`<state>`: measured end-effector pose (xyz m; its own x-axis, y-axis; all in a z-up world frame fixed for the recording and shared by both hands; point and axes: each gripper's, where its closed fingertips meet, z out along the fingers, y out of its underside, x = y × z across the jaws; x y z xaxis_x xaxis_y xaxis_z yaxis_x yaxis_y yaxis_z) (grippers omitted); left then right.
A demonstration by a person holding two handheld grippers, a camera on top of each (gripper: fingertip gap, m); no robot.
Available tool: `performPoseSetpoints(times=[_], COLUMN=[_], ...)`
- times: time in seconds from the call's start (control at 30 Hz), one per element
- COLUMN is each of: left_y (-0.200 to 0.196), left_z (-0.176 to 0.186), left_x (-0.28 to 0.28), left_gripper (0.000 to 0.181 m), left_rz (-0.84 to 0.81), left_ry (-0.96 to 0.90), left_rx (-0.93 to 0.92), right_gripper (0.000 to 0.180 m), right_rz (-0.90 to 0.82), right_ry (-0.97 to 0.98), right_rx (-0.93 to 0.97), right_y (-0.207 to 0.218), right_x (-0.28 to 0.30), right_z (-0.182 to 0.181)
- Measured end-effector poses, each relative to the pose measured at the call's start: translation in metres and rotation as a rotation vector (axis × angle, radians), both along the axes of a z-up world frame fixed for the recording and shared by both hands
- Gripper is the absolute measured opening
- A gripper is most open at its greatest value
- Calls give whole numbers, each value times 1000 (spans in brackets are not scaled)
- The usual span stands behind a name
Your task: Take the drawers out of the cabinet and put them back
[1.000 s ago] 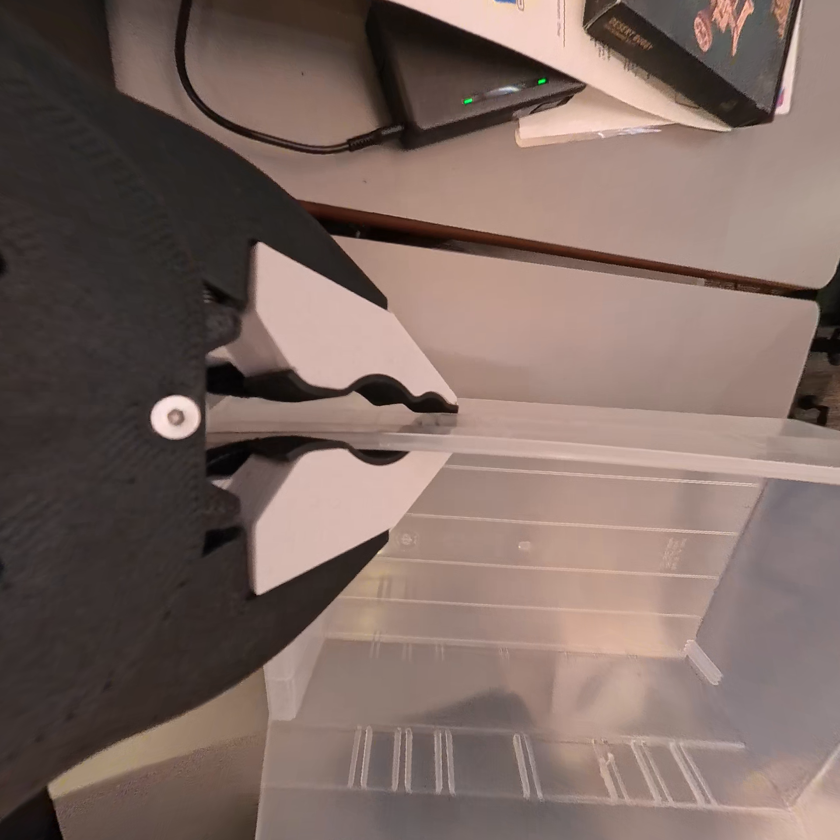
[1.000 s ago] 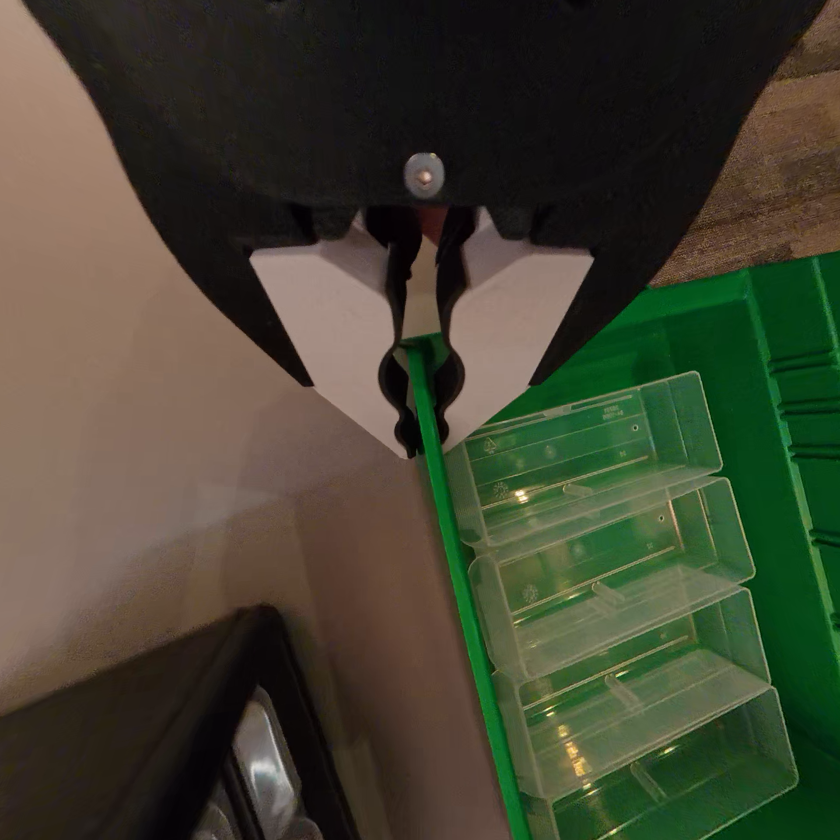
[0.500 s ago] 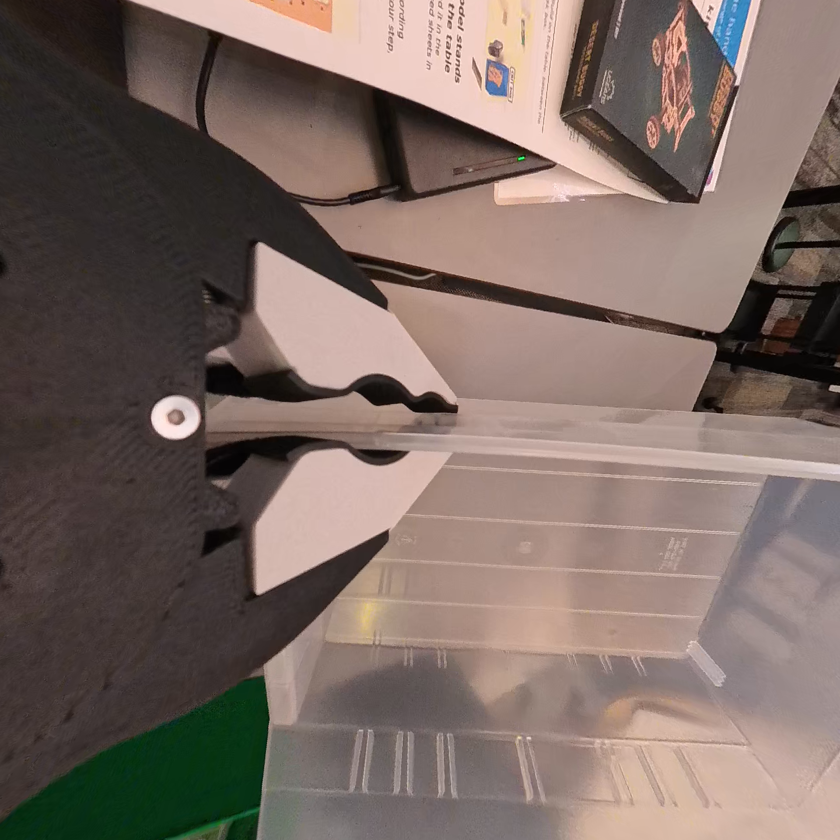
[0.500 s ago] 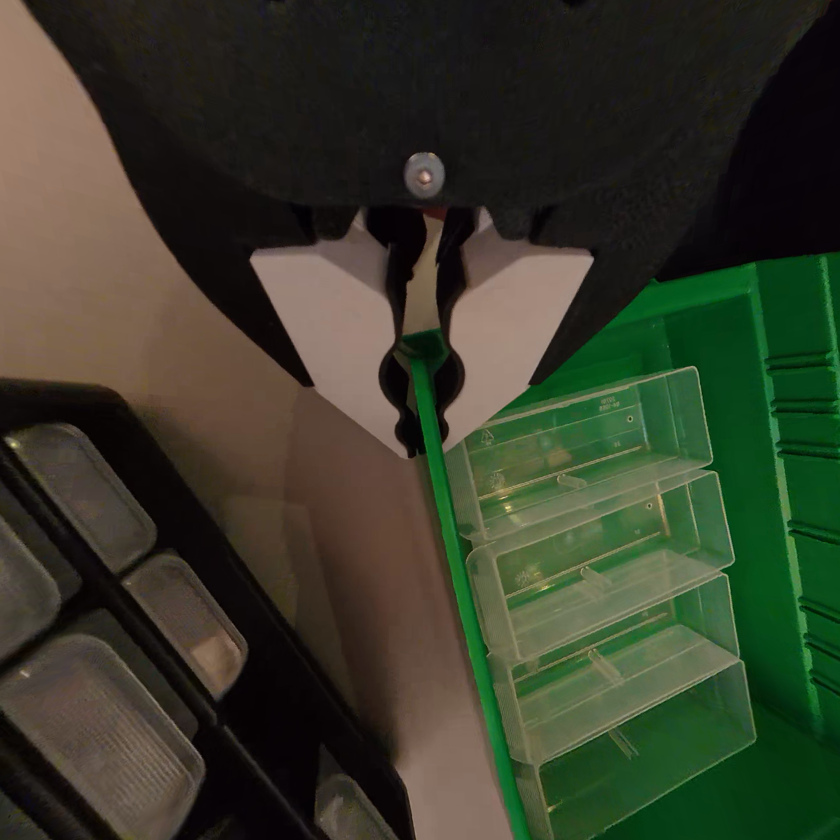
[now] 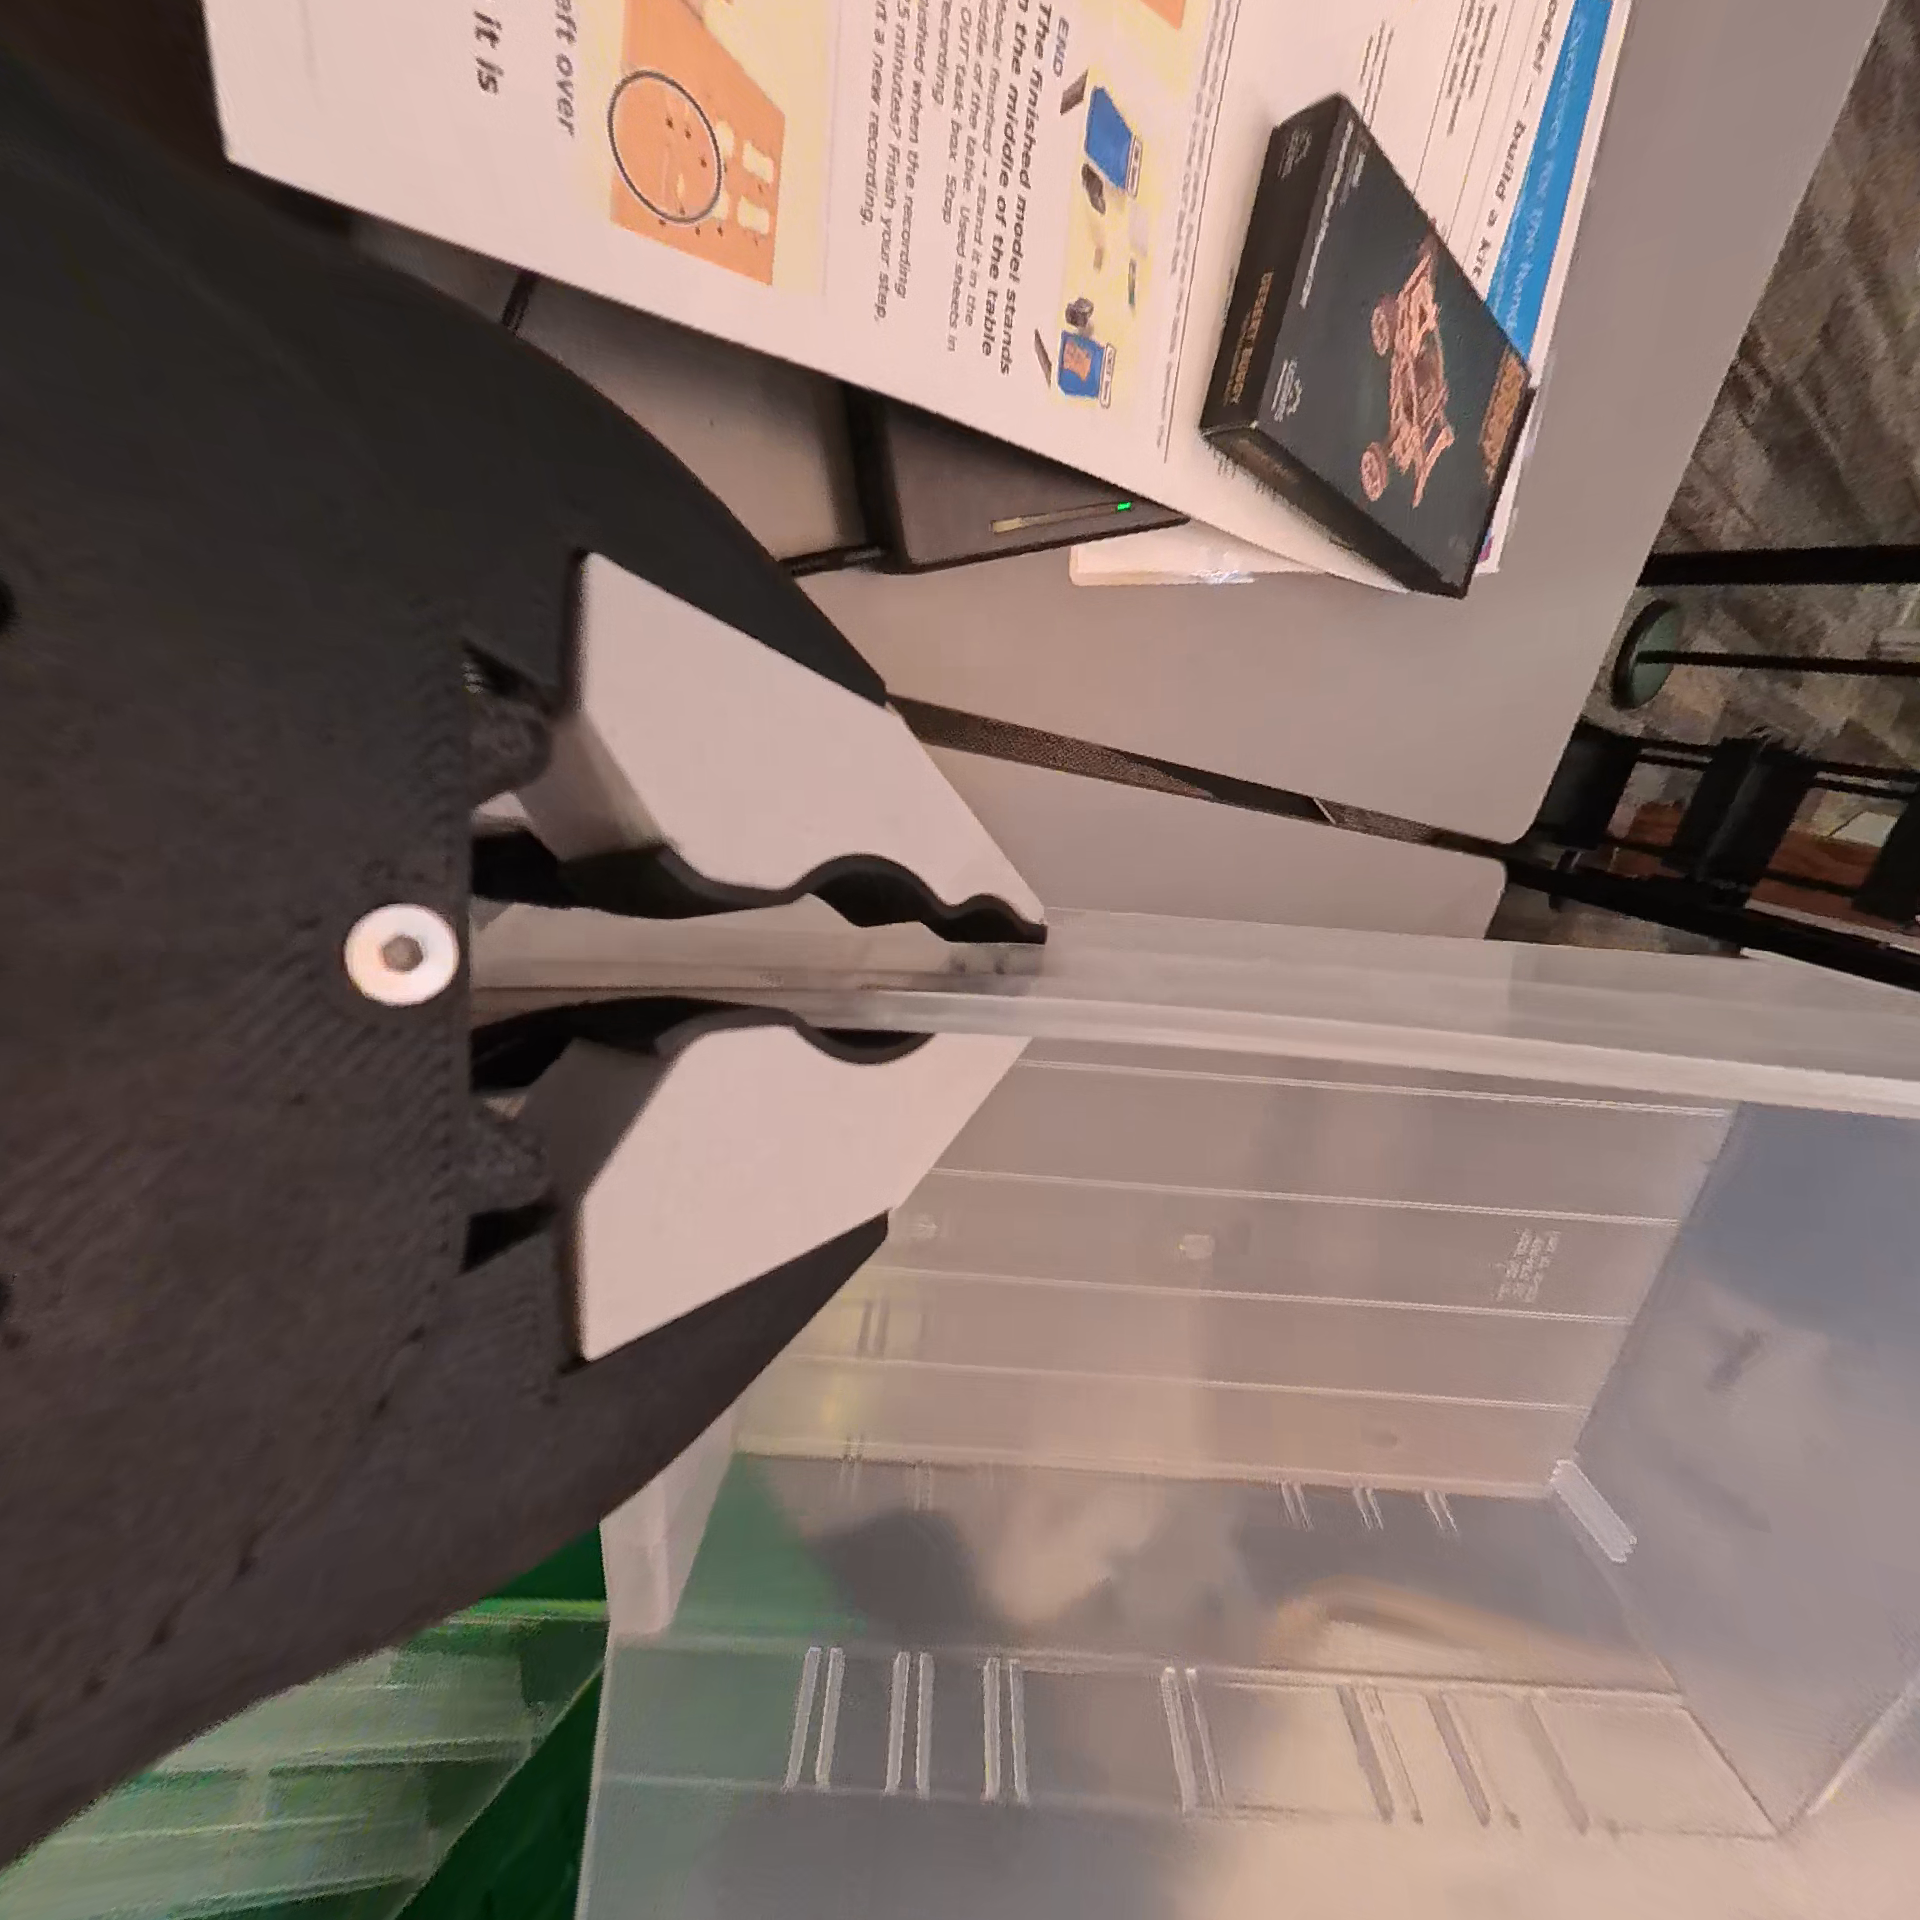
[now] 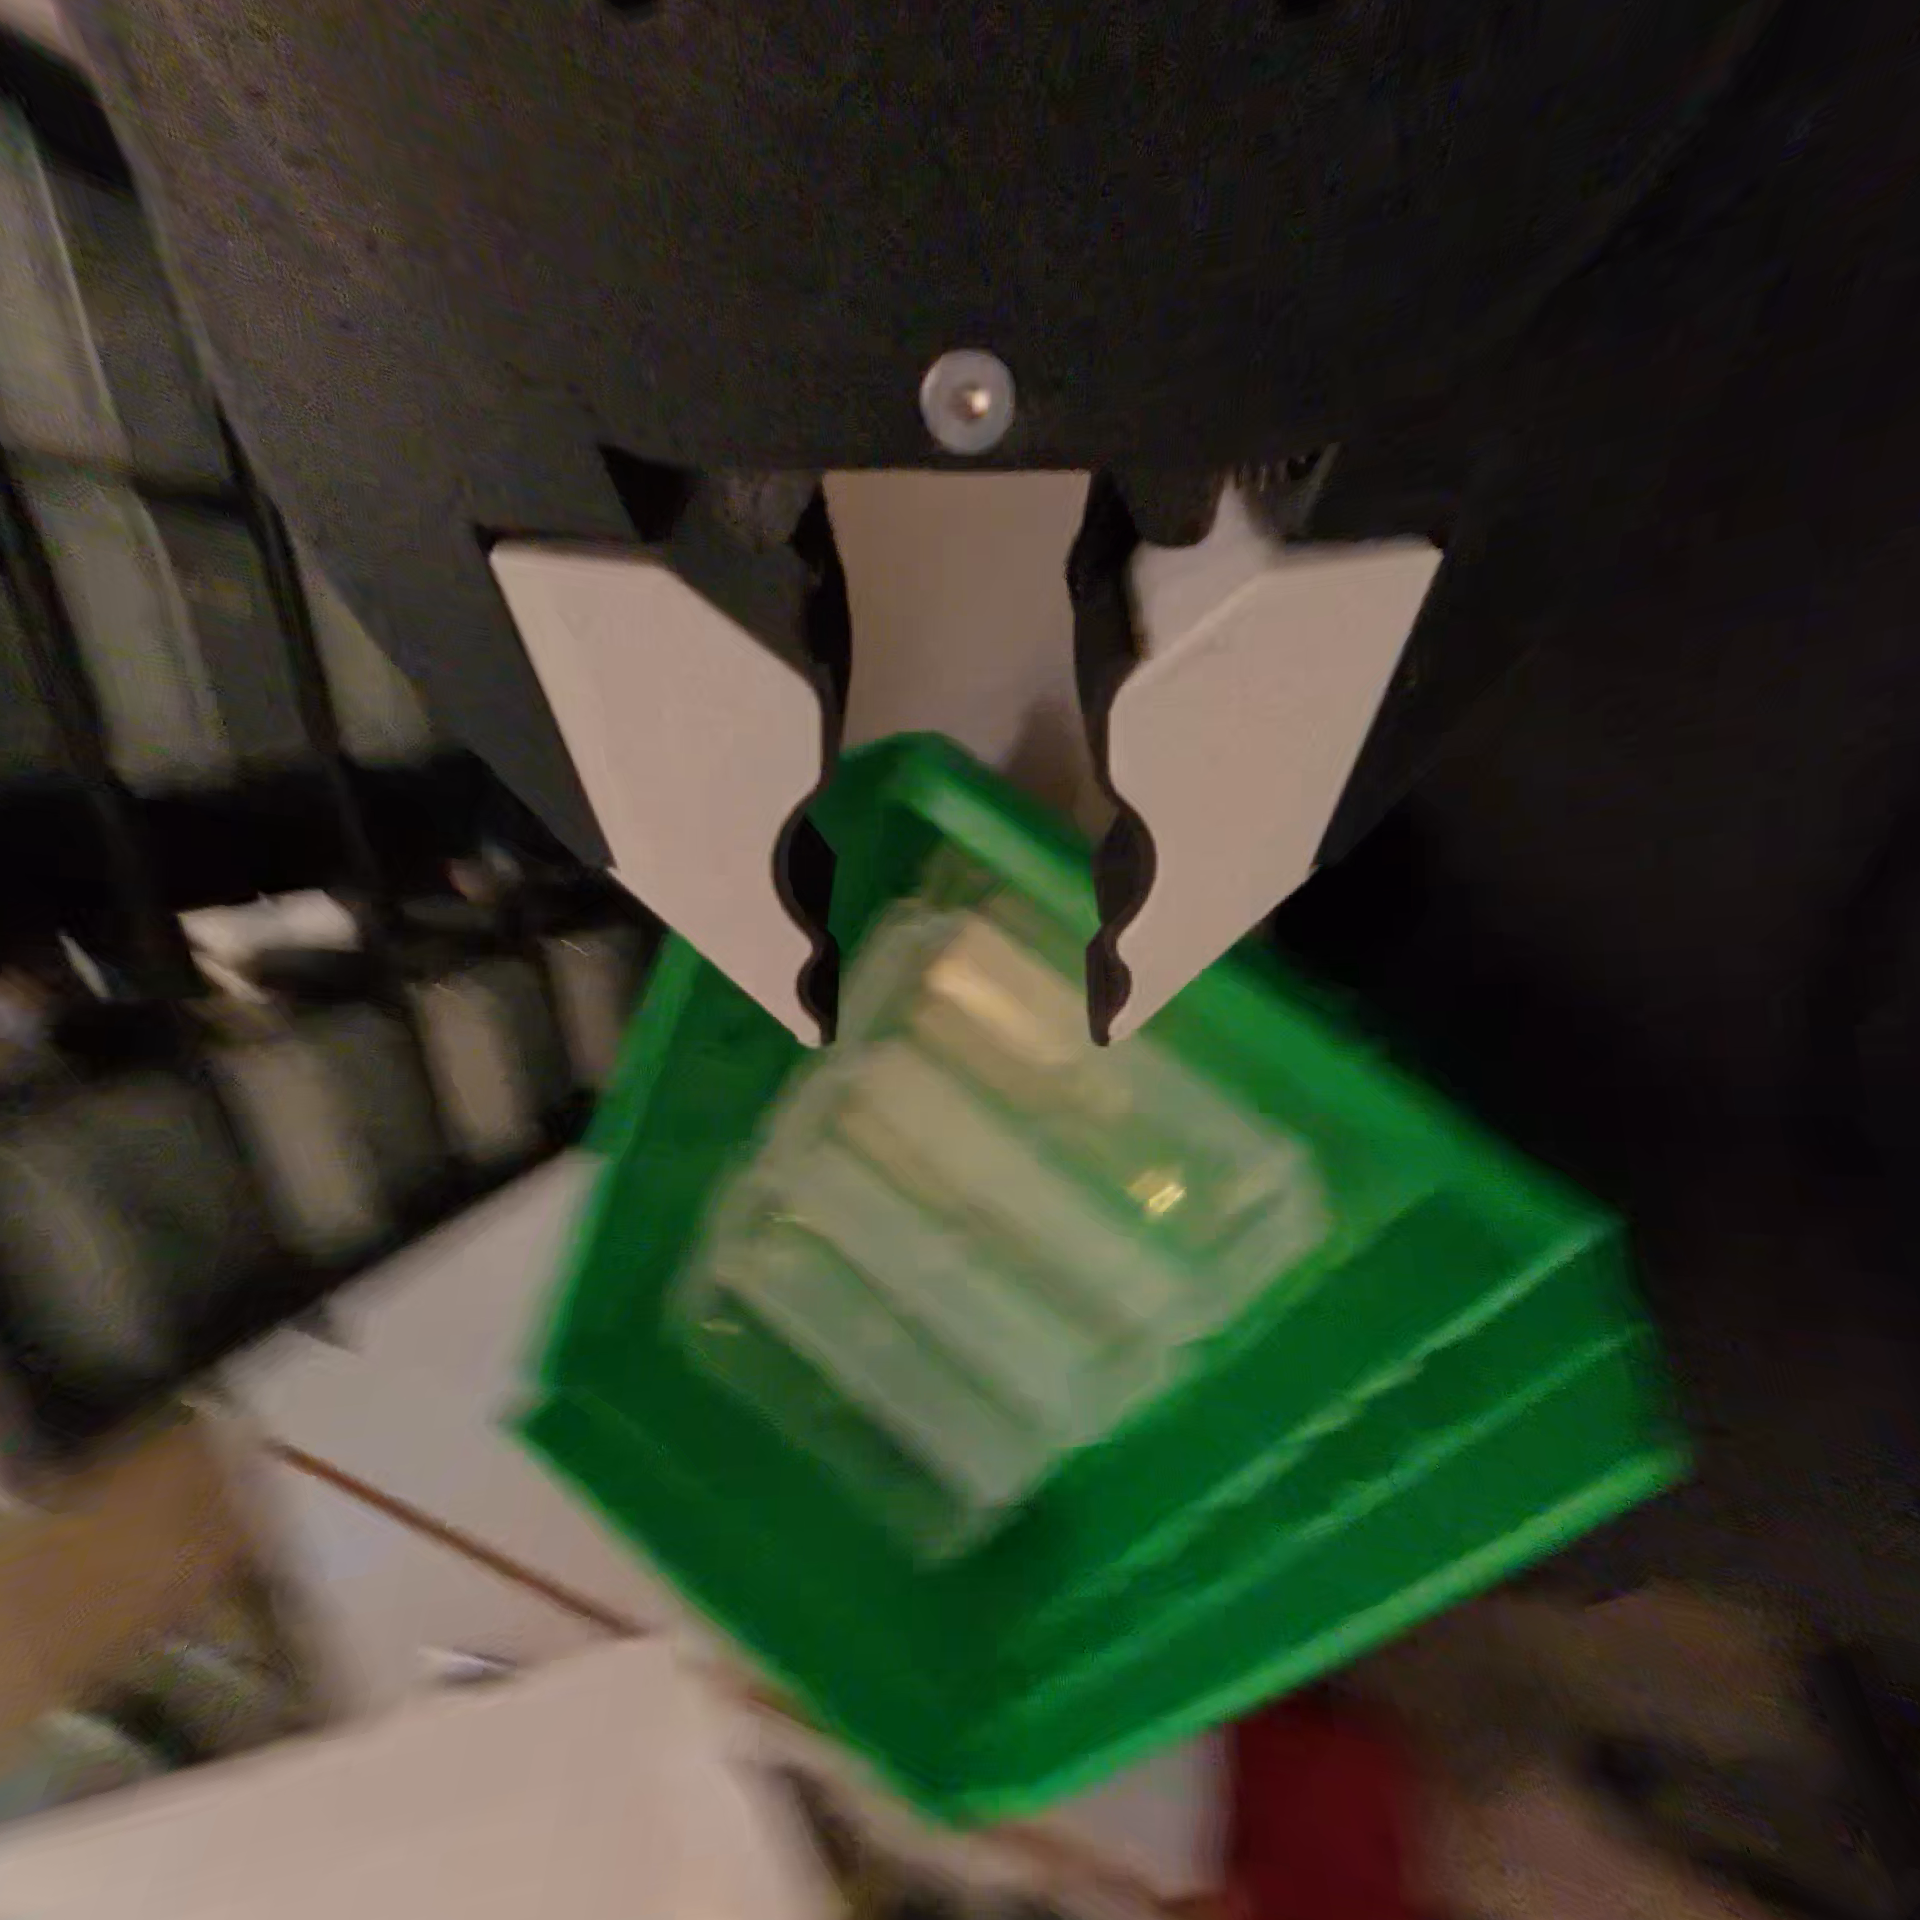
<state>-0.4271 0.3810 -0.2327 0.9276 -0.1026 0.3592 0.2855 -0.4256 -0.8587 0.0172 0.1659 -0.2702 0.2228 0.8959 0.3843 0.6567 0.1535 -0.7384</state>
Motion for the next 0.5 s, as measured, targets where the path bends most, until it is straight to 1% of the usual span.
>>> performPoseSetpoints(times=[0.03,0.1,0.13,0.17,0.2,0.23,0.27,0.5], left_y=[-1,-3,-3,-4,-5,-7,-8,-27], left_z=[3,8,12,16,21,26,33,94], left_x=[-2,-7,-9,-10,-12,-14,-17,-34], left_gripper=[5,4,4,4,4,4,4,4], left_rz=[7,19,25,30,35,40,47,85], left_ry=[-8,-37,-50,-63,-74,-79,-81,-89], left_rx=[8,28,39,53,66,81,99,241], right_gripper=[45,50,49,44,39,29,27,26], right_rz=[112,172,203,245,269,287,298,238], right_ry=[-91,-307,-391,-443,-459,-445,-422,-407], right_rx=[1,31,59,67,64,39,13,-49], right_y=[-21,-30,-32,-35,-37,-40,-42,-22], right_x=[-6,-7,-7,-9,-14,-21,-28,-80], right_z=[-11,-42,-57,-69,-77,-81,-82,-84])
